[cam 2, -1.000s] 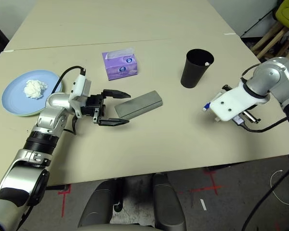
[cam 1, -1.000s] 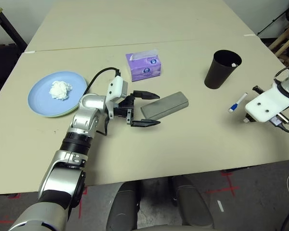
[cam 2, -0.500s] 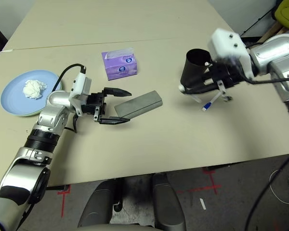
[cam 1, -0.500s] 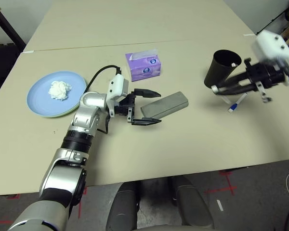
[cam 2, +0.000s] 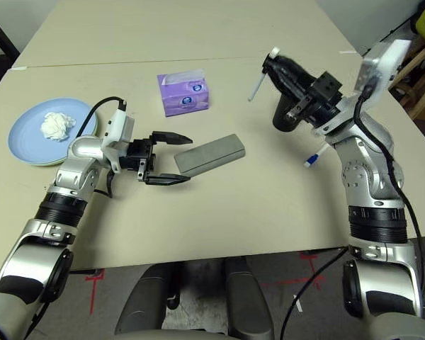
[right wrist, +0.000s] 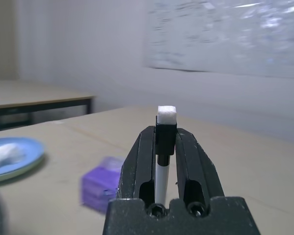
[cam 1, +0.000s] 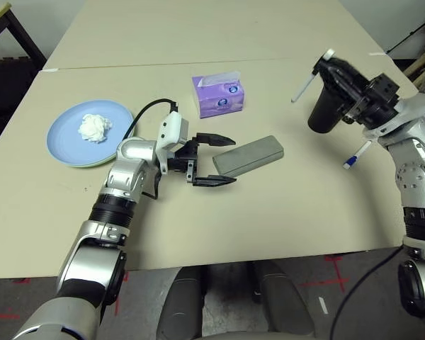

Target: Organize and tidy the items on the table.

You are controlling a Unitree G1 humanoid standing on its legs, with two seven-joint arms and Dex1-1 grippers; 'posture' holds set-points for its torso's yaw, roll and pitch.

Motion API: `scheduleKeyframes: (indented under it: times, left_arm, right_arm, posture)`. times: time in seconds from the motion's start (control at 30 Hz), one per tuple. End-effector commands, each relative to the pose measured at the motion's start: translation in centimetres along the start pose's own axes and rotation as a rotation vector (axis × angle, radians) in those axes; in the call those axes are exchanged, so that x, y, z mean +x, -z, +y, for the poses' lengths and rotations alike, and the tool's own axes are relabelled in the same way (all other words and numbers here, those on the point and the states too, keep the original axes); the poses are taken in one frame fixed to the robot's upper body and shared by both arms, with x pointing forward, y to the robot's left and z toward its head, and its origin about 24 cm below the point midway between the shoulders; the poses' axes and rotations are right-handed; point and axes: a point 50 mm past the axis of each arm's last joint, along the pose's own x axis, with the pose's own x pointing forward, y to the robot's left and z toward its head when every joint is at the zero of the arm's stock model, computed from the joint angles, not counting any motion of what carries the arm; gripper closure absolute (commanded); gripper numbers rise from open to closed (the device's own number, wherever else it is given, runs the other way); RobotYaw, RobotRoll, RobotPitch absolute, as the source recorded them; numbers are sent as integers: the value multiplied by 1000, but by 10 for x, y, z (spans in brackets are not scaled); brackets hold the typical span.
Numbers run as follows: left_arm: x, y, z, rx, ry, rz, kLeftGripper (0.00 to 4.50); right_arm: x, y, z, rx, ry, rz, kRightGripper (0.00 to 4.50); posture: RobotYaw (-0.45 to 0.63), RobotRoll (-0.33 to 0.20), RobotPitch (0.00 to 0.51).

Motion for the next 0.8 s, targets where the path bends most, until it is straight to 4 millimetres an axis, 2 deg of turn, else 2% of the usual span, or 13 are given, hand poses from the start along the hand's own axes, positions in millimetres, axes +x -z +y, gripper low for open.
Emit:
scheduleKeyframes:
  times: [0.03,0.23,0.43,0.8]
  left_arm:
    - [1,2,-3,-8,18,6,0]
    - [2,3,-4,-11,18,2,0]
    - [2,3,-5,-11,19,3,0]
    - [1,3,-8,-12,21,7,0]
  right_arm:
    - [-8,1,-13,-82,133,52,4070]
    - [-14,9,-17,-105,292,74,4070]
    - [-6,10,-10,-111,335,43,4070]
    - [-13,21,-15,-98,446,146,4070]
  posture:
    - [-30,0,183]
    - [-31,0,184]
    - [-24,0,180]
    - [-22,0,172]
